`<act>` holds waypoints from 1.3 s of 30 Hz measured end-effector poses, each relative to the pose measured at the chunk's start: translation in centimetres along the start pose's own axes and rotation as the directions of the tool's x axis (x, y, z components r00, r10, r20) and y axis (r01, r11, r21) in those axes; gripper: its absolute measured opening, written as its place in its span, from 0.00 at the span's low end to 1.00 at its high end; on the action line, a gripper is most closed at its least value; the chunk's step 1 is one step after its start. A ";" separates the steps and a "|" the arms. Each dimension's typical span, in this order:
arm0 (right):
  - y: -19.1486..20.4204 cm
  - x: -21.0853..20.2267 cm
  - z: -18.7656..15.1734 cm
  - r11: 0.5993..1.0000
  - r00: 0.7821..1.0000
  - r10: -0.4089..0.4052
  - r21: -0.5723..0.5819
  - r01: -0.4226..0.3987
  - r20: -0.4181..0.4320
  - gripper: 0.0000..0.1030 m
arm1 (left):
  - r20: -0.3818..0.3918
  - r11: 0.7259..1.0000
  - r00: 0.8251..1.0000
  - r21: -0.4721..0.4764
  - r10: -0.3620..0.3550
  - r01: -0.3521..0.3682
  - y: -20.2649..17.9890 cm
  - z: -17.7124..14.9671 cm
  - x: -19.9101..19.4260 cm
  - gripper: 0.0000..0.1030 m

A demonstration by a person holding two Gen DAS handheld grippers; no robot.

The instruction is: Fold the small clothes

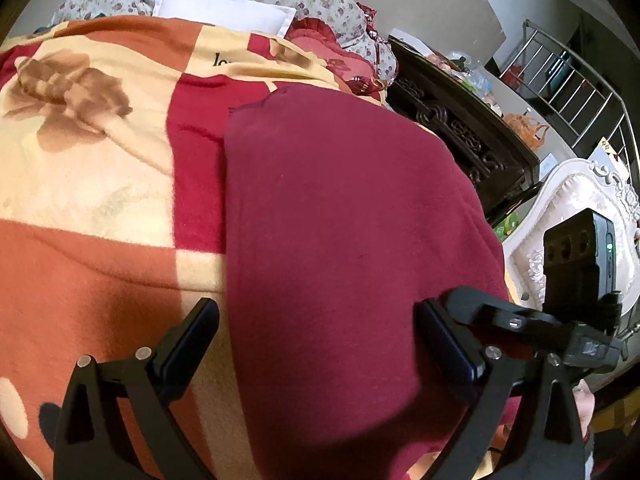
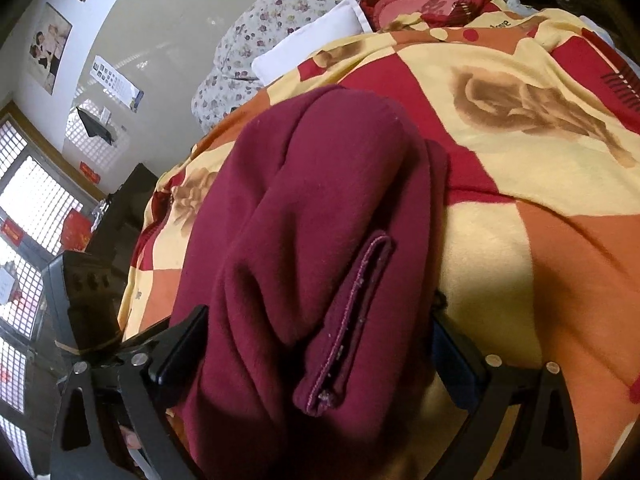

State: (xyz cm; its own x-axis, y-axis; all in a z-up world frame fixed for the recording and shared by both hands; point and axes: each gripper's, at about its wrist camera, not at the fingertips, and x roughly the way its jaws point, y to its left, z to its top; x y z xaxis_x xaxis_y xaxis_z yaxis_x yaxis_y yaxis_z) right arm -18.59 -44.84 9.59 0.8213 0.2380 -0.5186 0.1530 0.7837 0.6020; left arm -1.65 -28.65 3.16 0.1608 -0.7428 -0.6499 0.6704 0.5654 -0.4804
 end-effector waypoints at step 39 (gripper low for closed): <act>18.3 -2.3 -9.5 0.848 0.992 -0.121 -0.522 0.090 -0.025 0.46 | -0.003 0.946 0.950 0.083 0.313 -0.312 2.8 -11.3 -16.3 0.74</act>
State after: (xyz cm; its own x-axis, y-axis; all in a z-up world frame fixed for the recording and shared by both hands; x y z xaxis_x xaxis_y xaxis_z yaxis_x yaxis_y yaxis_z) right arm -22.94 -25.59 16.01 0.7827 0.1558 -0.6026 -0.0833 0.9857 0.1466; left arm -10.56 -10.93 5.73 0.3604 -0.5270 -0.7696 0.6446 0.7371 -0.2029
